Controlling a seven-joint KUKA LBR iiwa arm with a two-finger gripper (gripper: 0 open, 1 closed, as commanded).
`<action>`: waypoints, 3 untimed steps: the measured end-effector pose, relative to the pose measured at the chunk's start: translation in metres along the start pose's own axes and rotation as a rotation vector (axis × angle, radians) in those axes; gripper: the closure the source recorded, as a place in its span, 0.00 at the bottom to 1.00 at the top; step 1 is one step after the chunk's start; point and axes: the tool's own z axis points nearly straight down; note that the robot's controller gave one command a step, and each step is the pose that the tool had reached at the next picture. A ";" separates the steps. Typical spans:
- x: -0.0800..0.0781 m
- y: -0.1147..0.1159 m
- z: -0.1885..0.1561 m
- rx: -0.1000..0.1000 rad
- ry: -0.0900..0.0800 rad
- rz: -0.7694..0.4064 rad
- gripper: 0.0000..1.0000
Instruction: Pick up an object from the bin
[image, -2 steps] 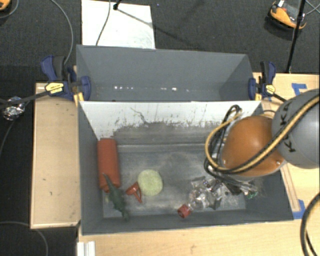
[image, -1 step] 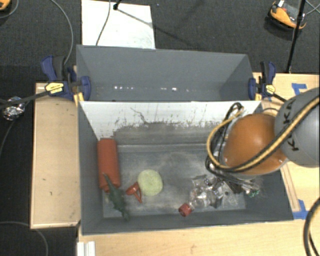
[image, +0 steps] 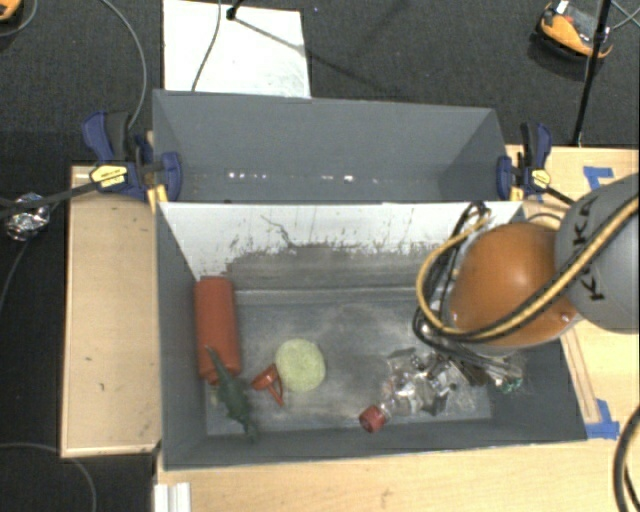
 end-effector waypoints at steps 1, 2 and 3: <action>0.000 0.000 -0.014 0.000 0.000 0.001 1.00; 0.000 0.000 -0.029 0.001 -0.002 0.003 1.00; -0.001 0.000 -0.039 0.002 -0.004 0.005 1.00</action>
Offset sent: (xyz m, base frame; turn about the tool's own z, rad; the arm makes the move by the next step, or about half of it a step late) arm -0.0002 0.0000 0.0580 0.0000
